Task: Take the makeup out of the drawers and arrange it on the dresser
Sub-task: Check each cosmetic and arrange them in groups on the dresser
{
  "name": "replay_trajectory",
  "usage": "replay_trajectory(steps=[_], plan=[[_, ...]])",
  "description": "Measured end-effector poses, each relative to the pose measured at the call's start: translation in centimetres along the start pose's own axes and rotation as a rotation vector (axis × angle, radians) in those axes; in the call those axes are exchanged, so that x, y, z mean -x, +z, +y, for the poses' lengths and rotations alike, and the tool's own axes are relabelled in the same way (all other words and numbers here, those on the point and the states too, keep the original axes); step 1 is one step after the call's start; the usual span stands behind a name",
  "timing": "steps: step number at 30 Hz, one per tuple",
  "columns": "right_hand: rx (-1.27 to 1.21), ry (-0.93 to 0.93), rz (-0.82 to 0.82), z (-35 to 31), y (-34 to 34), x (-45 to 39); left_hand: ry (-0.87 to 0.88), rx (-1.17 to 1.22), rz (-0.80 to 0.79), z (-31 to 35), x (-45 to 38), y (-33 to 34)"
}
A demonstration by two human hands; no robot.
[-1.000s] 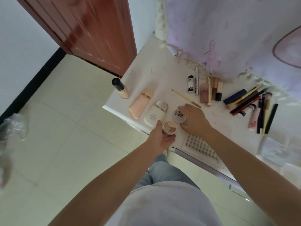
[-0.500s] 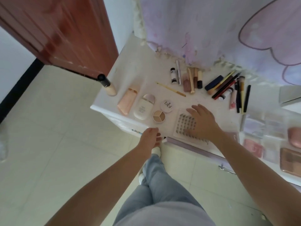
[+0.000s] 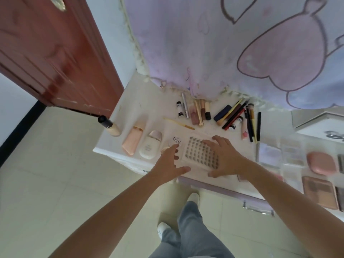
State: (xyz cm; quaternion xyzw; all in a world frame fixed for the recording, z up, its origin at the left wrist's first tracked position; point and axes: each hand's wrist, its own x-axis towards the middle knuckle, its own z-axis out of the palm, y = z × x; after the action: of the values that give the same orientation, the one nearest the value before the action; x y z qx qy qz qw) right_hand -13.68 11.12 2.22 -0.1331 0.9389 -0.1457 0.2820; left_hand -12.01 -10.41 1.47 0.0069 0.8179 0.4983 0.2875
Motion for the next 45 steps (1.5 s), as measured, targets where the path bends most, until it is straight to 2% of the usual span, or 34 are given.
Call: replay_trajectory(steps=[2, 6, 8, 12, 15, 18, 25, 29, 32, 36, 42, 45], plan=[[-0.073, -0.067, -0.004, -0.4, -2.6, 1.1, 0.033, 0.1, -0.11, 1.9, -0.5, -1.3], [-0.126, -0.161, -0.009, -1.2, -7.1, 2.9, 0.264, 0.175, -0.303, 6.7, -0.7, -3.4], [-0.123, -0.177, 0.019, -1.2, -8.8, 3.4, 0.313, 0.248, -0.354, 8.8, -0.5, -4.0], [-0.151, -0.179, 0.053, -0.5, -10.6, 3.4, 0.375, 0.354, -0.33, 11.1, -1.1, -4.0], [-0.18, -0.181, 0.086, 0.2, -11.2, 3.3, 0.368, 0.413, -0.242, 11.6, -2.3, -3.5], [-0.215, -0.164, 0.08, 0.8, -11.5, 3.3, 0.381, 0.399, -0.198, 11.4, -3.2, -3.0], [-0.261, -0.119, 0.042, 0.5, -11.8, 3.6, 0.371, 0.384, -0.186, 11.9, -3.7, -3.4], [-0.441, -0.112, 0.035, 0.1, -11.8, 4.0, 0.375, 0.374, -0.243, 12.1, -3.2, -4.1], [-0.427, -0.11, 0.006, 0.3, -11.5, 3.8, 0.325, 0.417, -0.26, 11.5, -3.3, -4.3], [-0.591, -0.055, -0.036, 0.5, -10.5, 3.1, 0.196, 0.491, -0.316, 9.6, -3.3, -4.8], [-0.757, 0.111, -0.184, 1.7, -7.0, 1.1, 0.038, 0.195, -0.183, 4.5, -2.6, -2.7], [-0.954, 0.269, -0.262, 2.8, -5.4, -0.3, -0.049, 0.212, -0.115, 1.9, -1.9, -1.0]])
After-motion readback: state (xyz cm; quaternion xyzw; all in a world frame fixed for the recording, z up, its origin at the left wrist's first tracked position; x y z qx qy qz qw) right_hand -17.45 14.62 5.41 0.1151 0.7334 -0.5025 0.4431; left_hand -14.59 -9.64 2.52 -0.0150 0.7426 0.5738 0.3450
